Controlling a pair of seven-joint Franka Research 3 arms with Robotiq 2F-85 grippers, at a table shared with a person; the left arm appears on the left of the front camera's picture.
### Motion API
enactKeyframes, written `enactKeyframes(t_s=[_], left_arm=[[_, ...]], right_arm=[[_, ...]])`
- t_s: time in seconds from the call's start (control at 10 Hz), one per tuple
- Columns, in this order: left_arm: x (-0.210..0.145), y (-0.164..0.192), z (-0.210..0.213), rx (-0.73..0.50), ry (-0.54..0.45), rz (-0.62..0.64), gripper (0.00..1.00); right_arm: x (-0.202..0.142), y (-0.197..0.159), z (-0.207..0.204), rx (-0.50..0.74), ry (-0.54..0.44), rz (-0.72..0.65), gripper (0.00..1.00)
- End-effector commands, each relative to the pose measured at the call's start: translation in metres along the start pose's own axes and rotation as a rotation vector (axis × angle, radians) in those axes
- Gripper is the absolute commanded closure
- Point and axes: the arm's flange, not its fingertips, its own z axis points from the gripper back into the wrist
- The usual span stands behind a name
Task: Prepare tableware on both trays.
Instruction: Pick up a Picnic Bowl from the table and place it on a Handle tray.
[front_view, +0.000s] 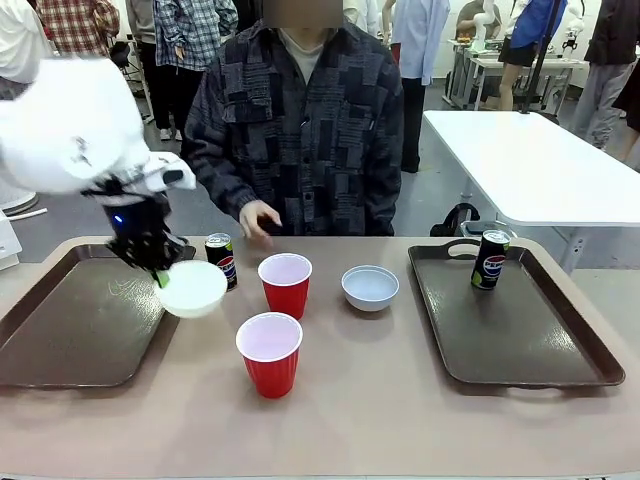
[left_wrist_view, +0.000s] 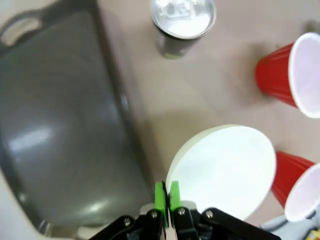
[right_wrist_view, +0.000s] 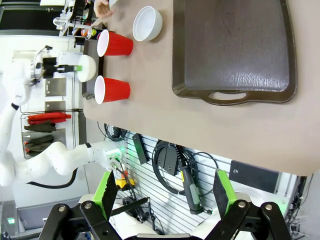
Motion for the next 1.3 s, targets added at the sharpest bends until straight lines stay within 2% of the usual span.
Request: enactKeyframes(t_s=[0.0, 0.7, 0.9, 1.0, 1.2], left_arm=[[-0.01, 0.027, 0.02, 0.004, -0.023, 0.017, 1.0], [-0.029, 0.13, 0.024, 0.01, -0.023, 0.171, 1.0], [-0.029, 0.147, 0.02, 0.046, -0.008, 0.205, 1.0], [-0.027, 0.158, 0.018, 0.107, -0.019, 0.244, 1.0], [-0.027, 0.167, 0.008, 0.089, -0.034, 0.253, 1.0]], right_arm=[[0.0, -0.001, -0.001, 0.01, 0.002, 0.005, 0.0], [0.0, -0.001, -0.001, 0.01, 0.002, 0.005, 0.0], [0.0, -0.001, -0.001, 0.01, 0.002, 0.005, 0.0], [0.0, -0.001, -0.001, 0.01, 0.002, 0.005, 0.0], [0.0, -0.001, -0.001, 0.01, 0.002, 0.005, 0.0]])
